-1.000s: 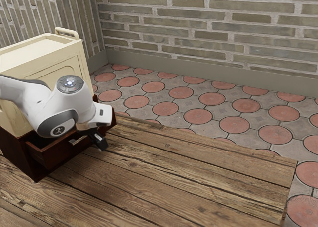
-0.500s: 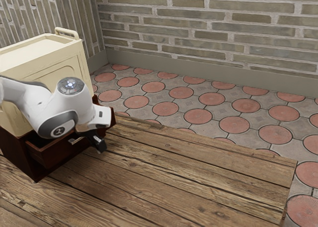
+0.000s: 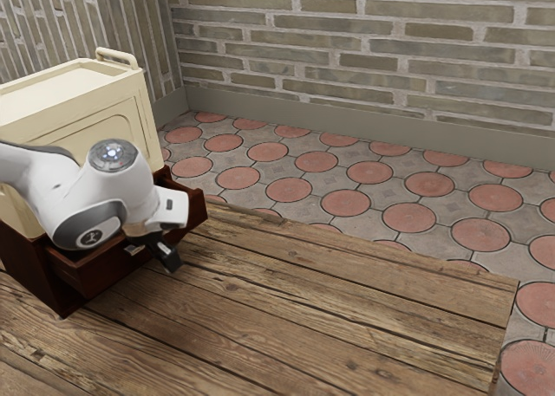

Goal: Pull the drawer handle with one arm to open the drawer

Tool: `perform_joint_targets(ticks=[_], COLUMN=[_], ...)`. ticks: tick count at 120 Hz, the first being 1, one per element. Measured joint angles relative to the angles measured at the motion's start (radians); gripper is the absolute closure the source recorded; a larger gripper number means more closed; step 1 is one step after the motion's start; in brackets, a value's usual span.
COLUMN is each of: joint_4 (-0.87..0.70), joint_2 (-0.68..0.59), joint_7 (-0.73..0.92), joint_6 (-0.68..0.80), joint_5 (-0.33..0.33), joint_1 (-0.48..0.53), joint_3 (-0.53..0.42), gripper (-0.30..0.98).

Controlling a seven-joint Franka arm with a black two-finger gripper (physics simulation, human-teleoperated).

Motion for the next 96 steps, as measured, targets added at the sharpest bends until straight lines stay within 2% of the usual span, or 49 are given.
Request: perform_joint_targets(ticks=[59, 96], joint_4=[-0.048, -0.058], joint_2=[-0.062, -0.070], joint_7=[-0.020, -0.036], joint_6=[0.009, 0.027], joint_5=[-0.004, -0.005], joint_1=[-0.003, -0.003], joint_3=[-0.088, -0.103], gripper=[0.00, 0.00])
